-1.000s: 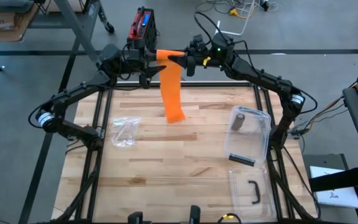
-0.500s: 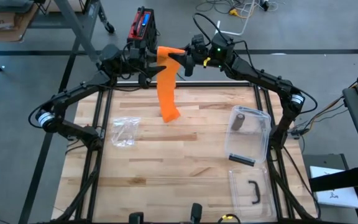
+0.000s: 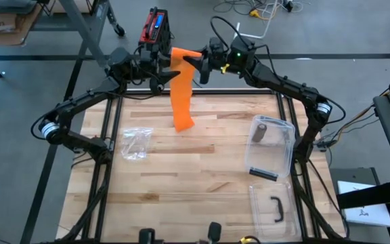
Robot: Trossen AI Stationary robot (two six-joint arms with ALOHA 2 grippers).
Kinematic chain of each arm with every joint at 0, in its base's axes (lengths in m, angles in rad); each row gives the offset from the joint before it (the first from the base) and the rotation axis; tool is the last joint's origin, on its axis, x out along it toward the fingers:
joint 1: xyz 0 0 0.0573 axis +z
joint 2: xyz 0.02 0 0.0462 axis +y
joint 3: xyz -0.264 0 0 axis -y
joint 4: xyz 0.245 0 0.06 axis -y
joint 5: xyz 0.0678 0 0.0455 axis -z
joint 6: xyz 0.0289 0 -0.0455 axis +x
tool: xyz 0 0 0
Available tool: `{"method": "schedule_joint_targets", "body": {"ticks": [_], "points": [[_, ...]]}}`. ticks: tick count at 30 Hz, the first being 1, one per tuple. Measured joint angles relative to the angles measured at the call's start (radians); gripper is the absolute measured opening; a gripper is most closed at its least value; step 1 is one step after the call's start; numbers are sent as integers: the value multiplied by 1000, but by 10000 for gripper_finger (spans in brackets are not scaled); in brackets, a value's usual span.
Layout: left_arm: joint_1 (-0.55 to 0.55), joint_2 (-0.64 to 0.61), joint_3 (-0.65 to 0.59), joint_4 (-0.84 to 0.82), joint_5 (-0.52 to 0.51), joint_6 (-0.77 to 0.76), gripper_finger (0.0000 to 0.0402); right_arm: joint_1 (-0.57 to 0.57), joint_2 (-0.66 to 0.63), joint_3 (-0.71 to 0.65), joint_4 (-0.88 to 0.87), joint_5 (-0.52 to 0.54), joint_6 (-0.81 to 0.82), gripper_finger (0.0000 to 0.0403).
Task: Roll bandage
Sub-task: Roll the orange bandage
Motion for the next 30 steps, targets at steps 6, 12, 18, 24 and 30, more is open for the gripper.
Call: {"method": "schedule_joint_targets", "body": {"ticks": [6,12,18,24,30], "points": [[-2,0,0,-1,10,0,213,13,0,0,0,41,-70,100],[6,-1,0,-6,10,-6,211,14,0,0,0,41,-82,99],[47,-1,0,-5,-12,-89,227,14,0,0,0,41,-109,98],[56,-1,0,83,18,-202,248,14,0,0,-7,39,-141,93],[56,-1,33,80,48,-242,260,14,-2,0,0,24,-144,96]]}}
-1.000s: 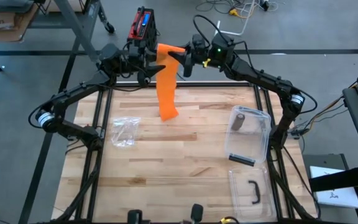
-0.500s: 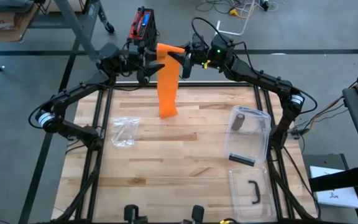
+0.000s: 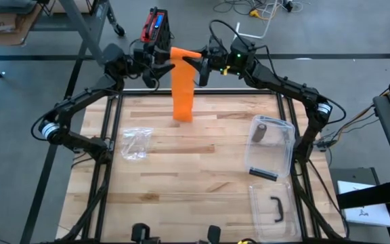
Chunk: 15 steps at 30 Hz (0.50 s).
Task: Roll bandage
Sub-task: Roll the orange bandage
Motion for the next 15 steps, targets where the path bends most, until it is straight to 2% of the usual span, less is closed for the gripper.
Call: {"method": "schedule_joint_targets", "body": {"ticks": [15], "points": [[20,-2,17,-59,-2,146,269,17,0,-1,-18,-21,3,90]]}}
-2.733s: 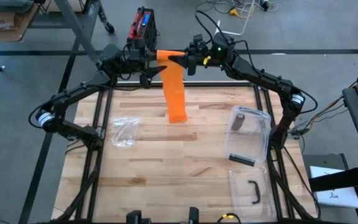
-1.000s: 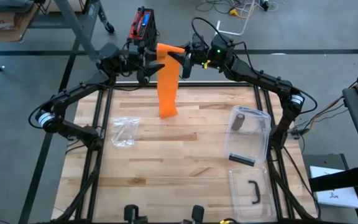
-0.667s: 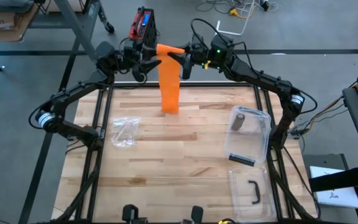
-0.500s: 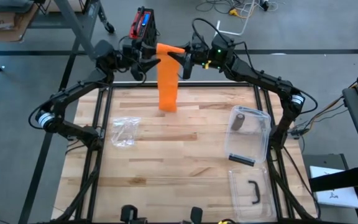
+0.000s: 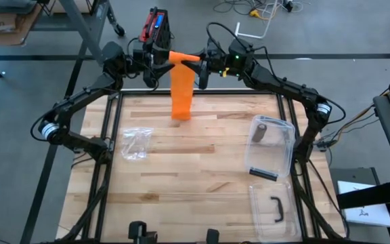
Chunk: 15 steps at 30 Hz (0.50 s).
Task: Roll bandage
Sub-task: Roll the orange bandage
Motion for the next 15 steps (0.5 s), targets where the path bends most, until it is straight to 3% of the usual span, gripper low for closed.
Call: {"method": "schedule_joint_targets", "body": {"ticks": [8,15], "points": [[-8,9,17,0,59,-36,274,1,0,0,-5,0,-9,92],[-38,32,17,-3,61,-43,241,24,0,0,-1,-2,-11,90]]}}
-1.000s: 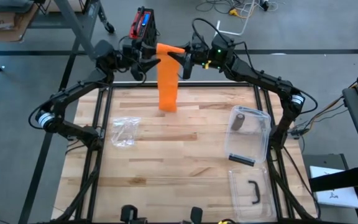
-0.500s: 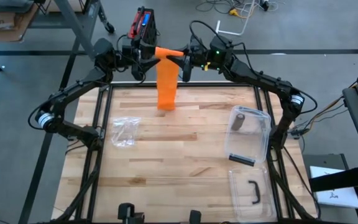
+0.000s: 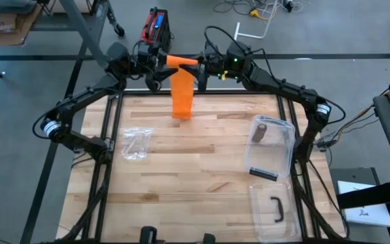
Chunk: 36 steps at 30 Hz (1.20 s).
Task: Roll bandage
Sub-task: Roll the orange bandage
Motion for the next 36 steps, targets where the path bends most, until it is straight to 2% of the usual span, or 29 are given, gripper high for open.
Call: {"method": "schedule_joint_targets", "body": {"ticks": [9,16,20,23,29,33,36], "points": [[-4,1,0,42,0,-30,180,5,0,0,-7,3,7,89],[-4,0,-2,41,3,-32,103,9,-2,0,-34,3,50,108],[4,-3,-2,41,22,-35,60,7,-13,0,-70,-52,138,143],[11,-7,2,45,67,-37,45,-4,-30,0,-91,-123,224,180],[13,-9,30,48,168,12,57,-15,-47,0,-97,-238,392,268],[13,-10,30,46,249,88,60,-15,-46,0,-105,-239,482,318],[13,-12,30,47,261,130,55,-15,-46,0,-114,-239,493,337]]}}
